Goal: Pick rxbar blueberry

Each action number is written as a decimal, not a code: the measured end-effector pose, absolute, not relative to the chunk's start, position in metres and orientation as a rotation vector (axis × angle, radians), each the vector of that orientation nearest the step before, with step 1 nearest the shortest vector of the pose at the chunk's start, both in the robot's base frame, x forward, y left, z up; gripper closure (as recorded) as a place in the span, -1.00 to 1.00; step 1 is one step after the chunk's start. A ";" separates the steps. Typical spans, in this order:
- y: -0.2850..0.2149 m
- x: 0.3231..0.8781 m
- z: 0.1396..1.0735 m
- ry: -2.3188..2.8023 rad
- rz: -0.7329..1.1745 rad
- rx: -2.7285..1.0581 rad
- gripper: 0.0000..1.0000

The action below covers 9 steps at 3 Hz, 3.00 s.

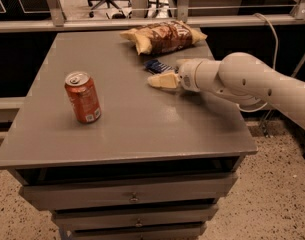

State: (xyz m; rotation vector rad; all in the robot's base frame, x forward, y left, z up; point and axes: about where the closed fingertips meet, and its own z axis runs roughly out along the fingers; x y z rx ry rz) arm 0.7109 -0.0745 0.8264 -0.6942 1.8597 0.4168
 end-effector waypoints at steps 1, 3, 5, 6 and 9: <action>-0.072 0.713 0.827 1.857 0.417 -0.707 0.23; -0.073 0.712 0.829 1.852 0.419 -0.708 1.00; -0.093 0.670 0.930 1.590 0.485 -0.805 1.00; -0.091 0.647 0.970 1.440 0.488 -0.932 1.00; -0.080 0.630 0.995 1.252 0.370 -1.063 1.00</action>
Offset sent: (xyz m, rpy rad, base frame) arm -0.0005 -0.0064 0.0325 0.0082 -0.0586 0.0146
